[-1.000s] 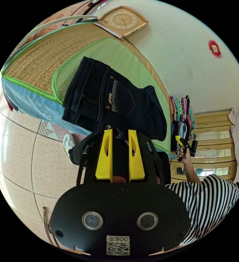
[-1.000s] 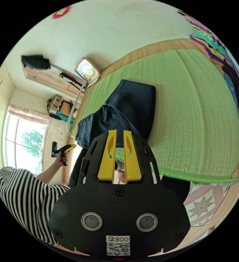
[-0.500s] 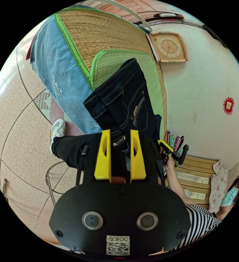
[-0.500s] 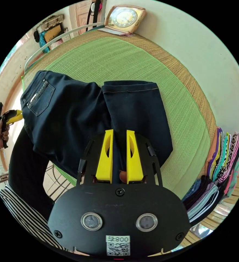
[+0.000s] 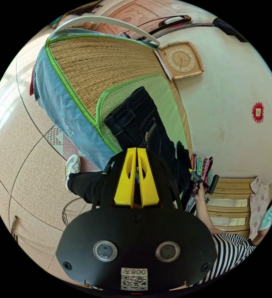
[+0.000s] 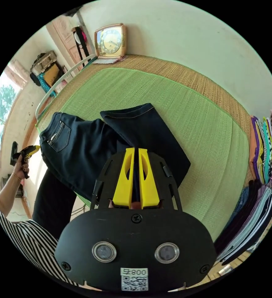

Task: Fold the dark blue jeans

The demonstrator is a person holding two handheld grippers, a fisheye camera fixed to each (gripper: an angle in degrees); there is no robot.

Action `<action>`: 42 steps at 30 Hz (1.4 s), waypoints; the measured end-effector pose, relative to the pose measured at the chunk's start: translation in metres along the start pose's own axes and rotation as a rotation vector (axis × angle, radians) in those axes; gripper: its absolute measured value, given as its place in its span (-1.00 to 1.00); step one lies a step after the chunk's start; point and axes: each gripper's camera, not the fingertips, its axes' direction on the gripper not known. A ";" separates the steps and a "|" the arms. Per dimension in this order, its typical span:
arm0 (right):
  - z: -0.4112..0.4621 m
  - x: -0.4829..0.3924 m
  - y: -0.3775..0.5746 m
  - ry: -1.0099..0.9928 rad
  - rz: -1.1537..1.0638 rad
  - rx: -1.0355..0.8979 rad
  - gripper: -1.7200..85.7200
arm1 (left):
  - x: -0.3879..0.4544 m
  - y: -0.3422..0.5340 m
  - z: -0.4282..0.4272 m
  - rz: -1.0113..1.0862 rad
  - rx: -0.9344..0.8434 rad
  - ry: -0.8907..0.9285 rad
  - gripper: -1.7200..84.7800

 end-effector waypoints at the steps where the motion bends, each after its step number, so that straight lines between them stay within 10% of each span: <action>1: -0.009 0.010 0.006 -0.015 0.030 0.022 -0.93 | 0.000 -0.003 -0.002 0.004 0.007 0.008 -0.95; 7: -0.084 0.113 0.104 -0.060 0.358 0.171 -0.94 | -0.004 -0.035 -0.047 0.024 0.217 0.096 -0.96; 16: -0.055 0.230 0.315 -0.276 1.040 0.171 -0.95 | -0.014 -0.030 -0.009 0.020 -0.014 0.031 -0.96; 25: -0.091 0.188 0.292 -0.066 0.670 0.158 -0.89 | -0.009 -0.015 0.041 0.002 -0.185 0.054 -0.91; 33: -0.011 0.102 0.241 0.293 0.012 -0.244 -0.72 | 0.003 -0.017 0.056 0.016 -0.221 0.065 -0.88; 42: -0.097 0.183 0.286 0.345 0.231 -0.106 -0.86 | 0.001 -0.020 0.059 -0.008 -0.190 0.095 -0.91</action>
